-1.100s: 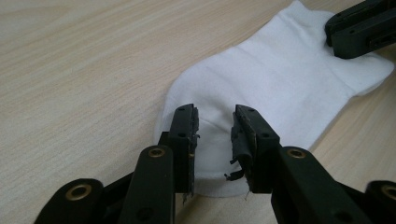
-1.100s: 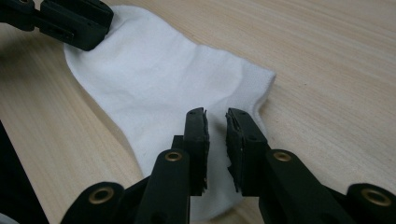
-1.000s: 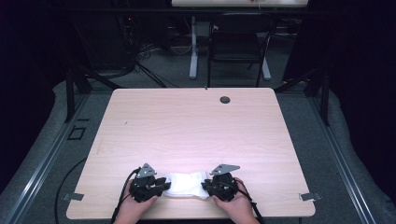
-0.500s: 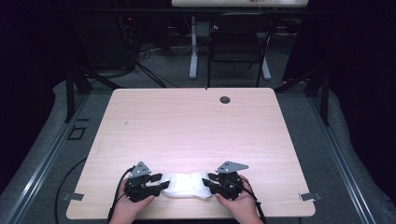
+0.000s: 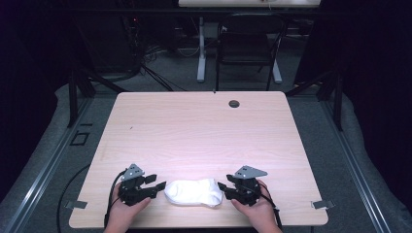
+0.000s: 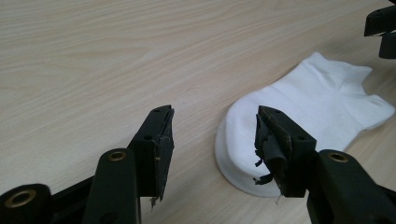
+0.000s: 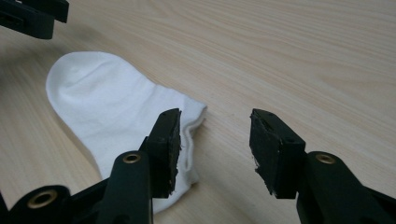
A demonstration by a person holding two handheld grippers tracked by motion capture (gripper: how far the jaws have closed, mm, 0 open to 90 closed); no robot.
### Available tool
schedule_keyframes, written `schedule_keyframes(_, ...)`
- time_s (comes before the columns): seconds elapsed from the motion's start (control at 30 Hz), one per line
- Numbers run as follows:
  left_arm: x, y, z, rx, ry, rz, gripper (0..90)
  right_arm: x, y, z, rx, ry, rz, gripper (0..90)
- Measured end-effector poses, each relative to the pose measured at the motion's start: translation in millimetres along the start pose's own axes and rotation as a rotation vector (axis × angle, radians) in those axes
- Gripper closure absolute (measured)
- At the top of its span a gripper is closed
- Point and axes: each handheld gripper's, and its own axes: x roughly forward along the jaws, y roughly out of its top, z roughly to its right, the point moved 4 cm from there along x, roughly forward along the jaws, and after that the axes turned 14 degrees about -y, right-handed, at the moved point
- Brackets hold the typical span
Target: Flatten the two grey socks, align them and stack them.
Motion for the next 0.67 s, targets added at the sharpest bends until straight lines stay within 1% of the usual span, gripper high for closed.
schedule_keyframes(0.03, -0.8, -0.3, -1.8, -0.002, 0.004, -0.005, 46.7, 0.9, -0.9, 2.1, 0.004, -0.006, 0.0, 53.2)
schedule_keyframes(0.13, -1.9, -0.3, -5.8, -0.01, 0.014, 0.0, 46.6, 2.8, -2.9, 6.1, 0.019, -0.025, 0.004, 52.5)
schedule_keyframes(0.2, -2.3, -0.5, -8.1, -0.011, 0.019, -0.007, 46.5, 3.6, -3.8, 7.8, 0.019, -0.032, 0.004, 52.4)
schedule_keyframes(0.23, -2.4, -0.8, -10.3, -0.011, 0.025, -0.013, 46.5, 4.2, -4.3, 8.1, 0.026, -0.037, 0.005, 52.2)
schedule_keyframes(0.27, -1.7, -1.1, -11.8, -0.015, 0.03, -0.006, 46.4, 5.2, -5.0, 8.6, 0.025, -0.04, 0.005, 52.1)
schedule_keyframes(0.37, -1.2, -1.9, -14.6, -0.027, 0.036, -0.011, 46.2, 6.6, -6.0, 8.4, 0.019, -0.042, 0.001, 51.7)
schedule_keyframes(0.4, -1.1, -2.1, -15.3, -0.029, 0.038, -0.018, 46.3, 7.1, -5.8, 7.9, 0.022, -0.041, 0.004, 51.4)
schedule_keyframes(0.43, 0.3, -2.3, -15.9, -0.03, 0.036, -0.011, 46.2, 7.0, -6.0, 8.4, 0.018, -0.045, -0.001, 51.2)
schedule_keyframes(0.5, 1.4, -2.4, -16.4, -0.028, 0.046, -0.019, 46.1, 8.1, -6.4, 9.4, 0.02, -0.048, 0.001, 50.9)
schedule_keyframes(0.57, 1.7, -2.5, -16.2, -0.023, 0.034, -0.028, 45.8, 8.2, -7.6, 11.3, 0.028, -0.054, -0.006, 50.7)
schedule_keyframes(0.6, 2.0, -2.6, -15.8, -0.022, 0.033, -0.028, 45.9, 8.5, -8.1, 12.5, 0.04, -0.057, -0.007, 50.6)
schedule_keyframes(0.67, 2.3, -2.6, -15.1, -0.026, 0.025, -0.025, 45.8, 8.7, -8.7, 15.3, 0.047, -0.064, -0.01, 50.1)
